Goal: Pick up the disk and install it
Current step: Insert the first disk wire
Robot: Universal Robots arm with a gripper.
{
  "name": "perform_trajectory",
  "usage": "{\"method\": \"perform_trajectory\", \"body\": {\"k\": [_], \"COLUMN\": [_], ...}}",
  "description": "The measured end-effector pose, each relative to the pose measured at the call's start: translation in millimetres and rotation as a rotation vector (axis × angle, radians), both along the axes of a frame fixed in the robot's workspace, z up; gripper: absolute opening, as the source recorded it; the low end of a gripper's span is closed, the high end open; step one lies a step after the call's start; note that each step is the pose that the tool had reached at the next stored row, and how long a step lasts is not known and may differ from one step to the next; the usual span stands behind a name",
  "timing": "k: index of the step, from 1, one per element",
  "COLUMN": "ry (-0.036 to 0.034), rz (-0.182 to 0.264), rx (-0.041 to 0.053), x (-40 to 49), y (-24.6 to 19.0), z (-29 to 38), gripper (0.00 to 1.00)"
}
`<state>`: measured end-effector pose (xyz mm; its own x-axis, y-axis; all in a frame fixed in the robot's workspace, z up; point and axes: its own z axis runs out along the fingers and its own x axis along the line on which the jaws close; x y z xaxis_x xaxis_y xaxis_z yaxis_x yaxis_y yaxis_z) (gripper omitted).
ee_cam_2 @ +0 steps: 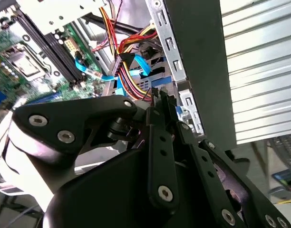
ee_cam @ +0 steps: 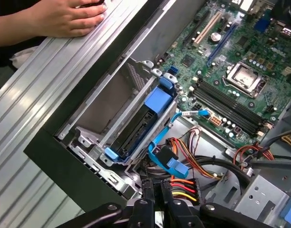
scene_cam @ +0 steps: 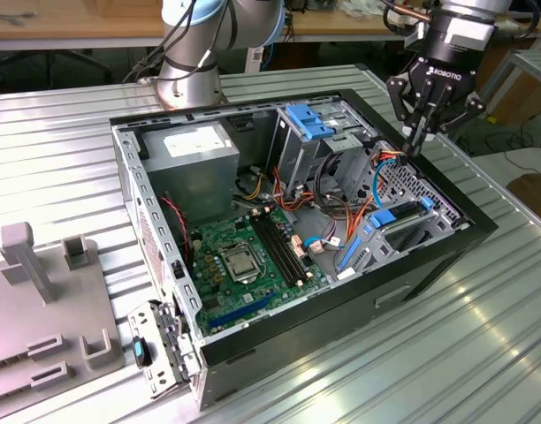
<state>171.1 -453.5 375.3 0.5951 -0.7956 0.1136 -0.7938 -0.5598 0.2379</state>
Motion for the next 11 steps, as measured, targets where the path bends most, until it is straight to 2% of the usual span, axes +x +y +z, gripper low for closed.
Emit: {"method": "perform_trajectory", "body": {"k": [2,5,7,11], "ry": [0.0000,-0.0001,0.0000,-0.0001], "rz": [-0.043,-0.068,-0.069,-0.070], "rx": [-0.0002,-0.0002,0.0000,0.0000], "x": [0.0,0.0,0.0,0.1], "y": [0.0,-0.9,-9.2,-20.8], "z": [-0.9,-1.3,-1.2,-1.3], "gripper": [0.17,0.17,0.17,0.17]}}
